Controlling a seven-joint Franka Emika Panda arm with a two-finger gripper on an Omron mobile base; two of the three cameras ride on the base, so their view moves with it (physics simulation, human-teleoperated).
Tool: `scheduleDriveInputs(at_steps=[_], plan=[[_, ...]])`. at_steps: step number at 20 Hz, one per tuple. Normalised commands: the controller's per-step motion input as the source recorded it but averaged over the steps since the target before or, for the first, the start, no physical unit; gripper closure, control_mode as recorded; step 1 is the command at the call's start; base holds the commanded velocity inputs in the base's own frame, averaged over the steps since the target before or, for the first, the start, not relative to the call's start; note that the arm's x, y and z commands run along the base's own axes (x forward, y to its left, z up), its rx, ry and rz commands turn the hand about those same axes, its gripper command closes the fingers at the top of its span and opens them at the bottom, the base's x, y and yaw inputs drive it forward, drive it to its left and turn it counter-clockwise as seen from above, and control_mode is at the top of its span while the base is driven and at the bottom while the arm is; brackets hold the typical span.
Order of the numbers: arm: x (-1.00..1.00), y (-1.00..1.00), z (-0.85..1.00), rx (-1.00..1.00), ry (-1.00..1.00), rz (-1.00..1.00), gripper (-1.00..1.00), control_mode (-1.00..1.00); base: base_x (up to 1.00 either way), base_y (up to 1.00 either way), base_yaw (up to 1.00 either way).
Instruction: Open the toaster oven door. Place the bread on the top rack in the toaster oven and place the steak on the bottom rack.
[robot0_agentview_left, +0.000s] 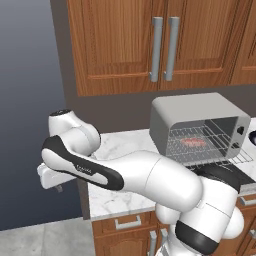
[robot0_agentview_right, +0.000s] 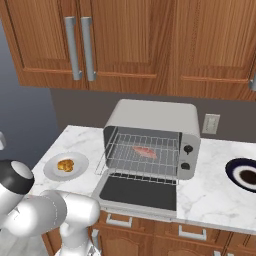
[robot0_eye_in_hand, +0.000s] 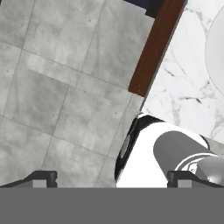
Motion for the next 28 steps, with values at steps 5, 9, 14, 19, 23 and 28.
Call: scheduleDriveInputs(at_steps=[5, 9, 14, 19, 23, 28], plan=[[0.00, 0.00, 0.00, 0.00, 0.00, 0.00, -1.00, 1.00, 0.00, 0.00, 0.00], [0.00, 0.00, 0.00, 0.00, 0.00, 0.00, -1.00, -1.00, 0.00, 0.00, 0.00], [0.00, 0.00, 0.00, 0.00, 0.00, 0.00, -1.00, -1.00, 0.00, 0.00, 0.00], [-0.09, -0.01, -0.01, 0.01, -0.01, -0.01, -1.00, -1.00, 0.00, 0.00, 0.00], [0.05, -0.14, -0.23, -0.14, 0.03, -0.01, -1.00, -1.00, 0.00, 0.00, 0.00], [0.12, -0.42, -0.24, -0.01, 0.01, 0.07, -1.00, -1.00, 0.00, 0.00, 0.00]])
